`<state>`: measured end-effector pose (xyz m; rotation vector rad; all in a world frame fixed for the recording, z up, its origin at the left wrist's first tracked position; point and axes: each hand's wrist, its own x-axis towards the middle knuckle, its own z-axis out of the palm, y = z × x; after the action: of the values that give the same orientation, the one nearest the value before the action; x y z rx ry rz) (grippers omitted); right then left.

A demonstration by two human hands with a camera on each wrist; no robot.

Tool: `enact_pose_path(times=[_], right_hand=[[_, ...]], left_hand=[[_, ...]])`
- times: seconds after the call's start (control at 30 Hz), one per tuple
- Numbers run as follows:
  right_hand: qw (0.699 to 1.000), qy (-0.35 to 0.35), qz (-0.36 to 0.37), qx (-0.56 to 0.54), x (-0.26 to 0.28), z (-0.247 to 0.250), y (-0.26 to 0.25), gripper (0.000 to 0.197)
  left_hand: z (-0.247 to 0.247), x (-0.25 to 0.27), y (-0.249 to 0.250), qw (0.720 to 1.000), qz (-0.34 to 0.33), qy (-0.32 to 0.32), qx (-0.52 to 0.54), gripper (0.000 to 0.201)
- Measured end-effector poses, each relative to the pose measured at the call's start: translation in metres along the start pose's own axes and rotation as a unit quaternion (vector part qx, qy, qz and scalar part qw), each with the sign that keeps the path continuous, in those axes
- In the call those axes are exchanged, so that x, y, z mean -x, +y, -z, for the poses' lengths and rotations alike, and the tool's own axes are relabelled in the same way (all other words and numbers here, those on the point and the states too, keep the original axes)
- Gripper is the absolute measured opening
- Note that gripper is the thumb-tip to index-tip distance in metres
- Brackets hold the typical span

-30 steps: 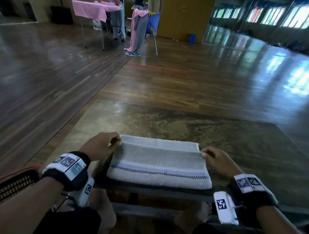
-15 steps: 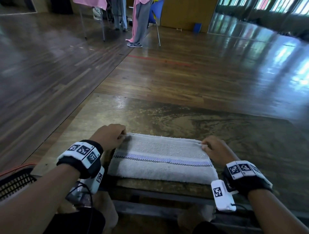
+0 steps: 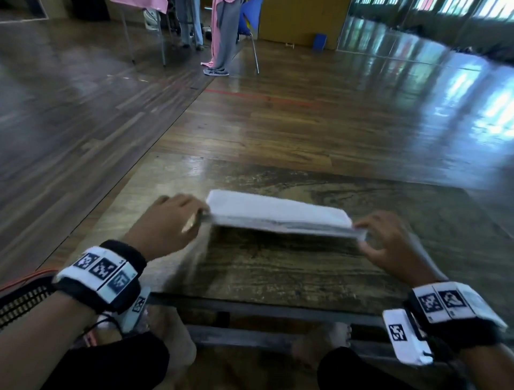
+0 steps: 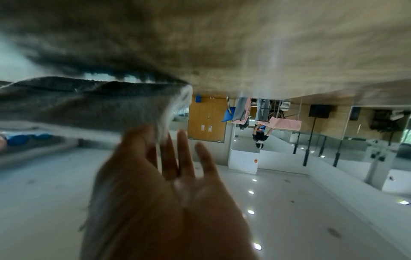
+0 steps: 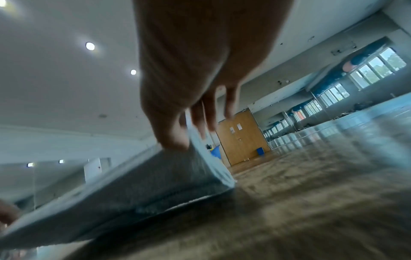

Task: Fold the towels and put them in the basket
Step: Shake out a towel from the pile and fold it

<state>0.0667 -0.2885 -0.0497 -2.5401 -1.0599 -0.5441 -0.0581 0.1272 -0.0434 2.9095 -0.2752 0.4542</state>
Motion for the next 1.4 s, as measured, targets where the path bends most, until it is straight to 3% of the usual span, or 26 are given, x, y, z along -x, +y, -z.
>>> enact_pose_path(times=[0.07, 0.1, 0.27, 0.43, 0.67, 0.83, 1.0, 1.13, 1.3, 1.4], right_hand=[[0.994, -0.098, -0.022, -0.033, 0.022, -0.011, 0.004, 0.024], [0.991, -0.121, -0.038, -0.045, 0.029, -0.015, 0.005, 0.021], [0.988, -0.103, -0.084, -0.082, 0.037, -0.016, 0.015, 0.025], [0.980, -0.139, -0.104, -0.097, 0.038, -0.024, 0.006, 0.026], [0.980, -0.126, -0.123, -0.094, 0.032, -0.028, 0.003, 0.019], [0.993, -0.016, -0.070, -0.093, 0.025, -0.016, 0.001, 0.022], [0.982, -0.131, -0.126, -0.040, 0.029, -0.015, 0.001, 0.016], [0.985, -0.091, -0.140, -0.043, 0.029, -0.016, -0.005, 0.020], [0.970, -0.208, -0.125, -0.025, 0.030, -0.016, -0.028, 0.022], [0.966, -0.217, -0.140, 0.009, 0.037, -0.007, -0.041, 0.026]], left_hand=[[-0.010, 0.014, -0.004, 0.991, 0.000, -0.131, 0.007, 0.023], [-0.014, 0.018, -0.005, 0.988, 0.005, -0.151, 0.015, 0.022], [-0.014, 0.010, -0.008, 0.992, 0.042, -0.098, 0.063, 0.014], [-0.023, 0.006, -0.001, 0.985, 0.029, -0.153, 0.068, 0.013], [-0.028, 0.003, -0.009, 0.984, 0.047, -0.154, 0.081, 0.013], [-0.021, 0.002, -0.010, 0.995, 0.030, -0.071, 0.063, 0.008], [-0.019, 0.009, -0.017, 0.990, 0.018, -0.132, 0.047, 0.004], [-0.027, 0.012, -0.009, 0.997, -0.015, -0.073, 0.036, 0.013], [-0.030, 0.009, 0.009, 0.990, -0.006, -0.141, 0.022, 0.017], [-0.024, 0.012, 0.018, 0.980, 0.004, -0.190, -0.056, 0.038]])
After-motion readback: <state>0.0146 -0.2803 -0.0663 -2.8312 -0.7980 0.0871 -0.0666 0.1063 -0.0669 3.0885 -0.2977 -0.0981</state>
